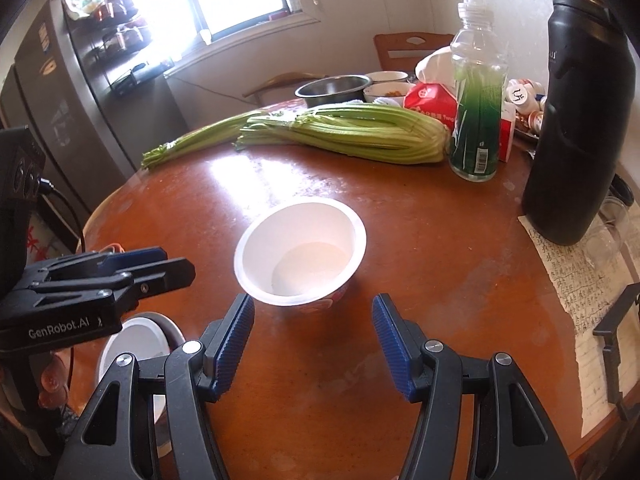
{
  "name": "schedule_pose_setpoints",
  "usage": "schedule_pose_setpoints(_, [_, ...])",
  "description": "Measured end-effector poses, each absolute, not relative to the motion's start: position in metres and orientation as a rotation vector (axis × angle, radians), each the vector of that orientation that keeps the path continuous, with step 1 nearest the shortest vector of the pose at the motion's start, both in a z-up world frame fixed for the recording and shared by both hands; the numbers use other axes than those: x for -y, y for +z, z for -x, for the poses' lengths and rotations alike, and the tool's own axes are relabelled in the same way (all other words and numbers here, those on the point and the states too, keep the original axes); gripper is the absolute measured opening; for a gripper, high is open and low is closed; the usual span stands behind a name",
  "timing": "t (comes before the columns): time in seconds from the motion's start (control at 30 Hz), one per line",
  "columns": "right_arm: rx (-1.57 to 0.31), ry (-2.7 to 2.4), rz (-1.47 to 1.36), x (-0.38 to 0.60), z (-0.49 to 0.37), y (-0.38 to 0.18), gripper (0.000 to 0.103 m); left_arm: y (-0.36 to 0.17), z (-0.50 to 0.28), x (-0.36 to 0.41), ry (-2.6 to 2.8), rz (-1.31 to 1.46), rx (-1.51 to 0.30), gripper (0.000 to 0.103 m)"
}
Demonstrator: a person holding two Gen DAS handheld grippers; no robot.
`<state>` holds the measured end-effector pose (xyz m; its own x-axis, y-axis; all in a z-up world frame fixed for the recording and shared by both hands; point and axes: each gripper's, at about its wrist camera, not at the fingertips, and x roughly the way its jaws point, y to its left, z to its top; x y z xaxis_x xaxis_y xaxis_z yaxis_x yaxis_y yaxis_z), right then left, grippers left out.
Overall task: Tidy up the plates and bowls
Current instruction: 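Reach the left tool to the smaller white paper bowl rim and grasp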
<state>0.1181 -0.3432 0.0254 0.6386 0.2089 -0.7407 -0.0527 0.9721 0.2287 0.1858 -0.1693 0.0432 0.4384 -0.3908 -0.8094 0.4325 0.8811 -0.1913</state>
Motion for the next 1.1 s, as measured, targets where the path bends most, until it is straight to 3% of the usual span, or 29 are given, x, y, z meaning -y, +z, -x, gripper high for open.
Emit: schedule_pose_setpoints(1.1, [-0.957, 0.176, -0.150, 0.318, -0.176, -0.011, 0.063, 0.004, -0.250, 0.189, -0.585, 0.007, -1.112, 0.048])
